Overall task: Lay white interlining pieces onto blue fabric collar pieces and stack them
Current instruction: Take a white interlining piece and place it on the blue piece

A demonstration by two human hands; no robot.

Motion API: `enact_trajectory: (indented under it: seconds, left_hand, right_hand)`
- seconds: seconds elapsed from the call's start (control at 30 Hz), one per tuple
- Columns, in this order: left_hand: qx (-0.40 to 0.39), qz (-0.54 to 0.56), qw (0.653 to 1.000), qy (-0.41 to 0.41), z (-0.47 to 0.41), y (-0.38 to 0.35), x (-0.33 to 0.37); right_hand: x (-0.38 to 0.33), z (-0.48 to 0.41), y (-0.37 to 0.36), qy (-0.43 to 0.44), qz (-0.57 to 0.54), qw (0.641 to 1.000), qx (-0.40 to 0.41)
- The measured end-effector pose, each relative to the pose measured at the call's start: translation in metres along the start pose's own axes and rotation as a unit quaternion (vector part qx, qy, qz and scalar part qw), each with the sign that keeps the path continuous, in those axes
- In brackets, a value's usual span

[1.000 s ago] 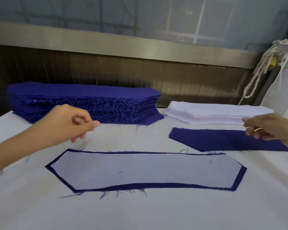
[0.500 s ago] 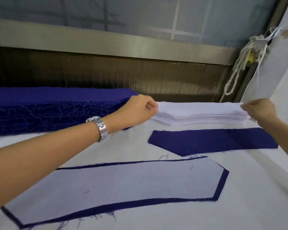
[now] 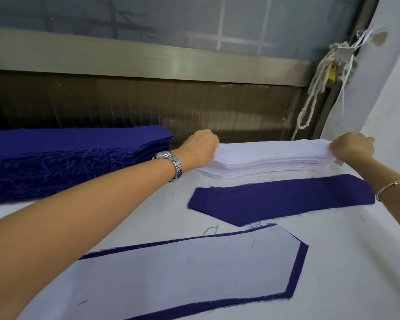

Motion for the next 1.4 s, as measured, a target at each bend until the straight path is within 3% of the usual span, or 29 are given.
enact_trajectory:
  seconds: [0.43, 0.63, 1.03, 1.4]
  left_hand:
    - [0.042, 0.074, 0.996, 0.013, -0.010, 0.003, -0.017]
    - [0.038, 0.074, 0.996, 0.031, -0.012, 0.004, -0.022]
    - [-0.009, 0.053, 0.997, 0.062, -0.014, -0.004, -0.026]
    - [-0.019, 0.073, 0.996, 0.055, -0.015, -0.004, -0.025]
  right_hand:
    - [-0.010, -0.005, 0.002, 0.044, -0.009, 0.998, 0.032]
    - [-0.028, 0.003, 0.012, 0.142, -0.005, 0.989, 0.045]
    - [-0.020, -0.003, 0.002, 0.107, -0.256, 0.959, -0.055]
    - [0.011, -0.015, 0.005, 0.036, -0.389, 0.920, -0.032]
Point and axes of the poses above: each hand's wrist, its own z-axis away from the middle knuckle, its own y-axis out of the back of the hand, x = y × z, the point moved 10 cm from there along -z, towards the middle knuckle, and after that the axes turned 10 degrees about z, right-handed, at the moved point
